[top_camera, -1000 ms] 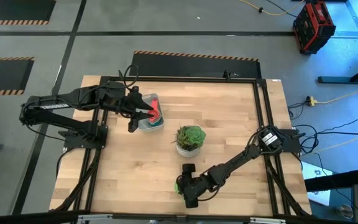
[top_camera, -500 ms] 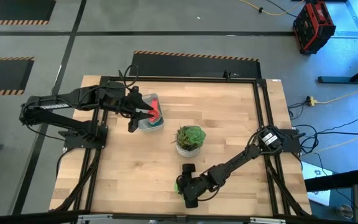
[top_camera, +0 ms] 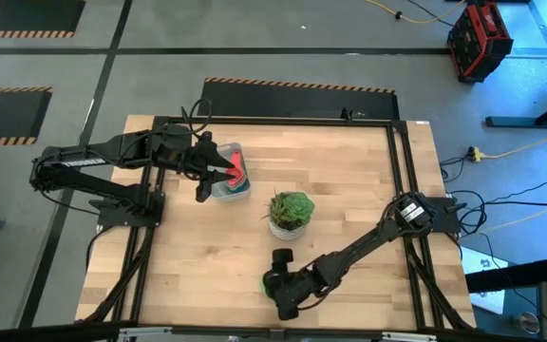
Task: Nest measuring cups in basket
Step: Stack the green measuring cup on top of the red measuring cup in the gray bin
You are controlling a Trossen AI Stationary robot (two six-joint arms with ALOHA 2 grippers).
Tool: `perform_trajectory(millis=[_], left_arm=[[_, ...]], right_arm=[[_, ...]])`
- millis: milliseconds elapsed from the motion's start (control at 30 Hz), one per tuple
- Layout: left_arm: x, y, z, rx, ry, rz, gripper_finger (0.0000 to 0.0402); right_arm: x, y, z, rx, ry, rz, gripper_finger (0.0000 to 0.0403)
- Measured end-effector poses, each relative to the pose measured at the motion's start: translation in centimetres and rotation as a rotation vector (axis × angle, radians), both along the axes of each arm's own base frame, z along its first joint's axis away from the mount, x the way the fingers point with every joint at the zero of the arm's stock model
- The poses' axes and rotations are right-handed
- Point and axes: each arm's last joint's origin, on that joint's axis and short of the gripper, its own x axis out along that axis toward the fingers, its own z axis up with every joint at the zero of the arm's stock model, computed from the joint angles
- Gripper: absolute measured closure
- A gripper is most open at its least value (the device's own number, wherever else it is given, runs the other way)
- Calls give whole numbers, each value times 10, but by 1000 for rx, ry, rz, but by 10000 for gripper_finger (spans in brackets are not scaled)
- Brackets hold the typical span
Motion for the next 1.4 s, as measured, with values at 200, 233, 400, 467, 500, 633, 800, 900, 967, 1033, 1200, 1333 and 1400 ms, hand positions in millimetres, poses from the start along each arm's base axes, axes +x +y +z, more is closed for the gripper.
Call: perform_trajectory(millis=[200, 233, 400, 467, 500, 633, 800, 900, 967, 1033, 1200, 1333, 1400], left_arm=[[0, 0, 0, -2, 0, 0, 263], [0, 0, 0, -5, 0, 1, 263], [-8, -1, 5, -3, -30, -1, 263], [-14, -2, 8, -6, -38, -7, 263], [-18, -3, 9, -10, -41, -15, 263], [-34, -6, 12, -59, -46, -47, 263], [-55, -11, 13, -118, -12, -99, 263], [-64, -13, 11, -145, 21, -126, 263], [-69, -15, 9, -165, 45, -134, 263], [-74, -16, 7, -172, 73, -139, 263], [-83, -19, 4, -178, 119, -150, 263], [-84, -20, 4, -176, 120, -164, 263], [-85, -21, 4, -173, 115, -168, 263]], right_arm=[[8, 2, 27, -143, -39, -2, 141], [10, 2, 32, -166, -46, -7, 141], [17, 3, 63, -313, -110, -22, 141], [20, 2, 76, -390, -149, -37, 141], [21, 2, 83, -431, -171, -45, 141], [26, 2, 107, -587, -253, -96, 141], [37, -4, 131, -695, -344, -152, 141], [47, -12, 140, -750, -389, -172, 141], [52, -18, 145, -790, -413, -185, 141], [57, -24, 151, -811, -439, -200, 141], [69, -40, 169, -858, -528, -255, 141], [76, -57, 183, -907, -592, -303, 141], [78, -66, 191, -931, -625, -336, 141]])
